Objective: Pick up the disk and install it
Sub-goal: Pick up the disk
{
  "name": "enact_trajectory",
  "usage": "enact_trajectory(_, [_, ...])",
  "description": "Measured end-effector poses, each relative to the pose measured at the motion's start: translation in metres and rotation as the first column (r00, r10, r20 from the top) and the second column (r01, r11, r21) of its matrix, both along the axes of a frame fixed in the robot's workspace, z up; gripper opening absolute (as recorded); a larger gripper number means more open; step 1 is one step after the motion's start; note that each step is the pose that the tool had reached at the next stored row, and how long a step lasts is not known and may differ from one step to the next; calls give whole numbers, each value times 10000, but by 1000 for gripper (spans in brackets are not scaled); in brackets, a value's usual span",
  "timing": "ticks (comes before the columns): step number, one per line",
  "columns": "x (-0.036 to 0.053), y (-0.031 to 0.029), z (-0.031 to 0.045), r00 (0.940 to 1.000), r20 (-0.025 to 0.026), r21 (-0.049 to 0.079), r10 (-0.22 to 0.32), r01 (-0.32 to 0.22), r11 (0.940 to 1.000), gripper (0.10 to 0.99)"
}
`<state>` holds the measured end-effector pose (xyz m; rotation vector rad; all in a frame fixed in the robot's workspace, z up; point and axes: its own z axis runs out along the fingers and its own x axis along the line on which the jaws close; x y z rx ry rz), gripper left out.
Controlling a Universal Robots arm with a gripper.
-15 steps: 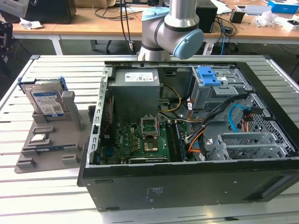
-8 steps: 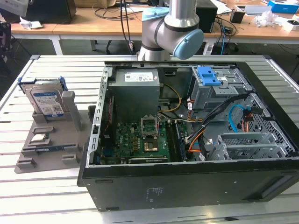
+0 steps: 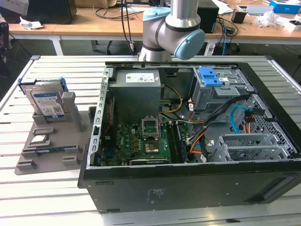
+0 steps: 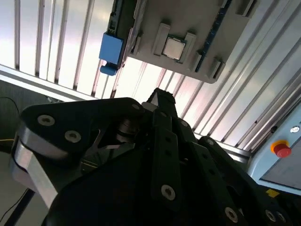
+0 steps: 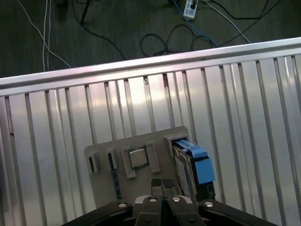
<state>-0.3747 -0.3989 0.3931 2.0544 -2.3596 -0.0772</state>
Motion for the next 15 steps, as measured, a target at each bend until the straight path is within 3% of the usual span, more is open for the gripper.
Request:
enact_trajectory(8, [0, 0, 0, 9981, 0, 0, 623, -623, 9981, 106])
enact_trajectory(15, [0, 0, 0, 9929, 1, 0, 1189, -1189, 9929, 106])
